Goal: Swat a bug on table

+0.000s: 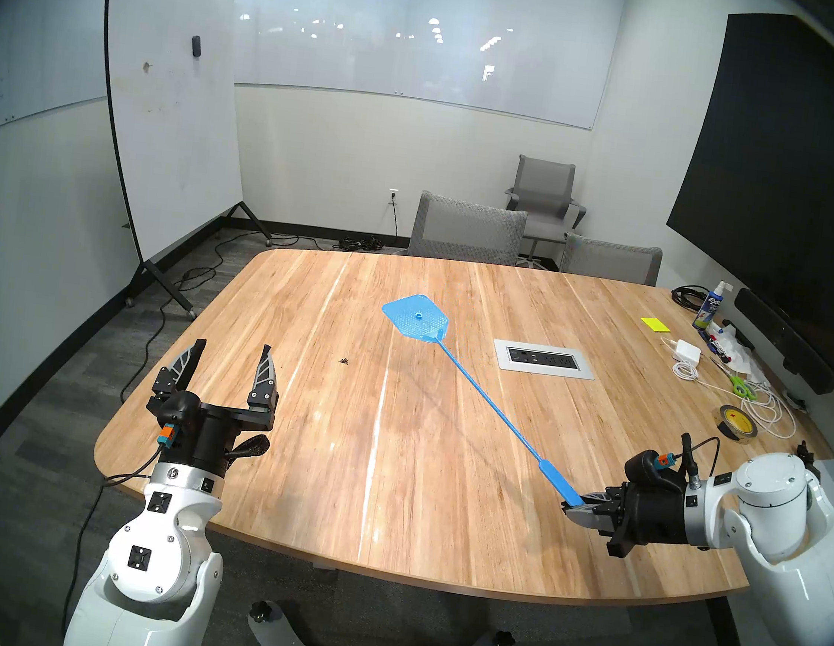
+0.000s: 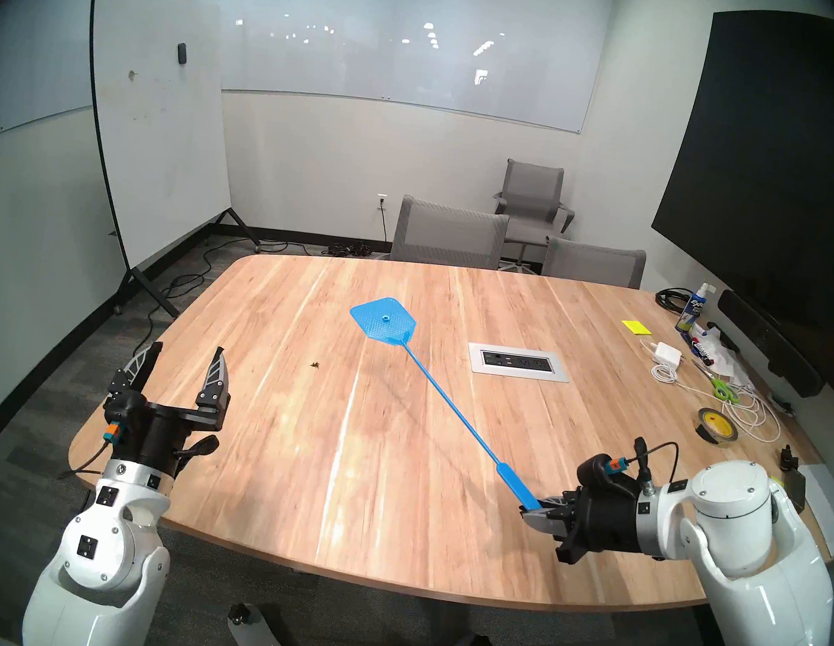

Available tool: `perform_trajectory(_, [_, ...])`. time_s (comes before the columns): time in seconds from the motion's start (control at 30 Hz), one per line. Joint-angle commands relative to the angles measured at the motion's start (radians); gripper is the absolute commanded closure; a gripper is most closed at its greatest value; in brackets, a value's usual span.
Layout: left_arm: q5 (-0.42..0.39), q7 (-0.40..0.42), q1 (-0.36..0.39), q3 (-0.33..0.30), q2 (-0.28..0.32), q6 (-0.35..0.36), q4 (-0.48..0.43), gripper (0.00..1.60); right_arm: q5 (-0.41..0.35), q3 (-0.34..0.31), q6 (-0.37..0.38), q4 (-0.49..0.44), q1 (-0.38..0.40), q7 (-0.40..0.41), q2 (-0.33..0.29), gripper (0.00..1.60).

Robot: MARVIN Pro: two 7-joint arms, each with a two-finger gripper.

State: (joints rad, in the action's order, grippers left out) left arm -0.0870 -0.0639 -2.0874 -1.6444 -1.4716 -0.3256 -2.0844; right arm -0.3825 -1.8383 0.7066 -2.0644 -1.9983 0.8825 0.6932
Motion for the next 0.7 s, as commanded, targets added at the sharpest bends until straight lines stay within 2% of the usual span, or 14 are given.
perform_trajectory(0.0, [0.001,0.001,0.002,0.001,0.001,-0.003,-0.023,0.00,-0.029,0.065,-0.006,-0.004,0.110,-0.019,-0.063,1.60])
perform_trajectory(0.1, [0.001,0.001,0.002,0.001,0.001,-0.002,-0.023,0.00,-0.032,0.126,-0.006,0.005,0.157,-0.034,-0.067,1.60])
perform_trajectory(0.17, [0.001,0.001,0.002,0.001,0.001,-0.002,-0.023,0.00,-0.034,0.132,-0.010,0.003,0.156,-0.042,-0.068,1.60])
perform_trajectory(0.23, [0.001,0.001,0.002,0.001,0.001,-0.002,-0.023,0.00,-0.030,0.184,-0.011,0.016,0.197,-0.055,-0.063,1.60])
perform_trajectory(0.3, [0.001,0.001,0.002,0.001,0.001,-0.002,-0.023,0.00,-0.031,0.196,-0.013,0.017,0.204,-0.062,-0.062,1.60])
perform_trajectory(0.37, [0.001,0.001,0.002,0.001,0.001,-0.002,-0.023,0.00,-0.030,0.238,-0.001,0.028,0.244,-0.072,-0.048,1.60])
perform_trajectory(0.4, [0.001,0.001,0.002,0.001,0.001,-0.002,-0.023,0.00,-0.032,0.236,-0.006,0.024,0.235,-0.083,-0.044,1.60])
perform_trajectory(0.5, [0.001,0.001,0.002,0.001,0.001,-0.003,-0.023,0.00,-0.026,0.280,0.011,0.039,0.281,-0.091,-0.029,1.60])
perform_trajectory(0.57, [0.001,0.001,0.002,0.001,0.001,-0.003,-0.023,0.00,-0.025,0.278,0.010,0.035,0.276,-0.098,-0.024,1.60])
perform_trajectory(0.6, [0.001,0.001,0.002,0.001,0.001,-0.003,-0.022,0.00,-0.022,0.301,0.019,0.042,0.305,-0.100,-0.014,1.60])
perform_trajectory(0.67, [0.001,0.001,0.002,0.001,0.001,-0.003,-0.022,0.00,-0.021,0.308,0.023,0.042,0.315,-0.102,-0.009,1.60])
